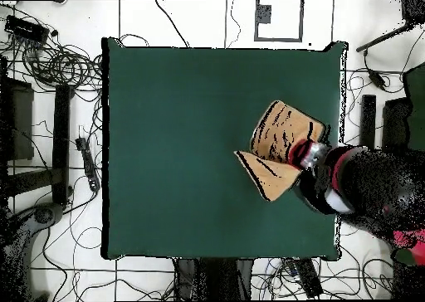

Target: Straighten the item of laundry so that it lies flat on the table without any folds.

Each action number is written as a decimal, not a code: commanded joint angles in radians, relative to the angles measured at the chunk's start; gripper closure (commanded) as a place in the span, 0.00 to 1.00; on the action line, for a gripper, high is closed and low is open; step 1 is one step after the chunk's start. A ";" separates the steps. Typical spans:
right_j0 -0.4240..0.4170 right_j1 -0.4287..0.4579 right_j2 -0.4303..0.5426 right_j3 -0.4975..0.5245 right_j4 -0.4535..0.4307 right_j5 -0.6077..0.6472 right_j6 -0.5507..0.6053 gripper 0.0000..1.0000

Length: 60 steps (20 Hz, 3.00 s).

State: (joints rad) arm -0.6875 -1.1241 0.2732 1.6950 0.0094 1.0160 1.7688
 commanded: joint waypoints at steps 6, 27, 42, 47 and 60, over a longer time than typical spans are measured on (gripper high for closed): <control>-0.085 -0.022 0.207 -0.111 -0.078 0.279 -0.416 1.00; -0.116 -0.012 0.242 -0.141 -0.115 0.274 -0.393 1.00; -0.111 -0.017 0.235 -0.133 -0.126 0.249 -0.373 1.00; -0.113 -0.002 0.240 -0.172 -0.148 0.266 -0.380 1.00; -0.113 0.019 0.258 -0.199 -0.167 0.261 -0.368 1.00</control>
State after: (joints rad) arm -0.8386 -1.1423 0.4304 1.4884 -0.1285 1.2516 1.6345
